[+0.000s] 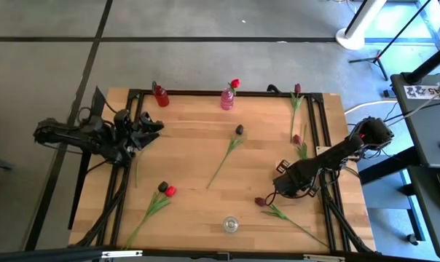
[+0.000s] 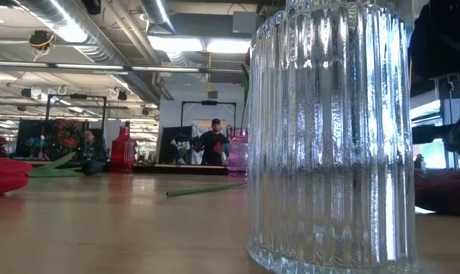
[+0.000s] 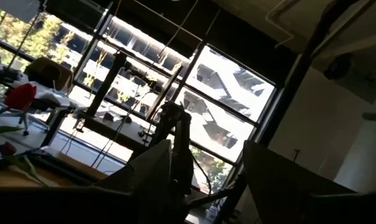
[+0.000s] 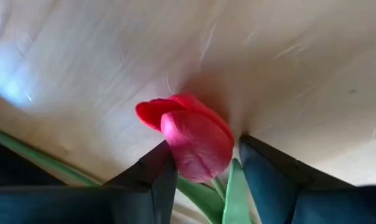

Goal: Sort flowers into vase by color
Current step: Put the right red flower into the pink flower vase

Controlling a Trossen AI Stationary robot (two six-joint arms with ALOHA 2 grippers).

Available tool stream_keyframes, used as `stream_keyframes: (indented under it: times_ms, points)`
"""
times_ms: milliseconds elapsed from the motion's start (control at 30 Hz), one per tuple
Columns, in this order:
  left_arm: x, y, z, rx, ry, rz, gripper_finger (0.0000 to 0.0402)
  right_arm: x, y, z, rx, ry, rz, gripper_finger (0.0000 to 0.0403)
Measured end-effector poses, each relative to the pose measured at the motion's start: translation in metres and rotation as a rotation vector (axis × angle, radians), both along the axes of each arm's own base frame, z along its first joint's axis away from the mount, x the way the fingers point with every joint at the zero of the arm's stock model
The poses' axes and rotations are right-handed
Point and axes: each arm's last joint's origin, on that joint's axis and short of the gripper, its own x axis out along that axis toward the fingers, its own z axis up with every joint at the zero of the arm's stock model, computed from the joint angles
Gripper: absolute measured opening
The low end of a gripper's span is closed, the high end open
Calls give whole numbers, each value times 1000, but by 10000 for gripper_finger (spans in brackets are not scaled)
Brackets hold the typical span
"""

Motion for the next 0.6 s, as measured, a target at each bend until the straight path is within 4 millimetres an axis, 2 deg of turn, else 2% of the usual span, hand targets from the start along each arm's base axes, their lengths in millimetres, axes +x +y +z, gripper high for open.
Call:
stream_keyframes:
  times_ms: [200,300,367,500,600]
  points:
    - [2,1,0,12,9,61,195,7,2,7,-20,-25,32,70]
    - [1,2,0,0,12,99,195,23,9,22,-14,-107,33,18]
    - [1,3,0,-9,13,126,195,31,12,36,-20,-134,53,12]
    - [1,5,-1,-17,19,178,195,60,20,74,-47,-323,95,36]
    - [1,6,-1,3,26,214,195,82,16,110,-15,-442,-2,35]
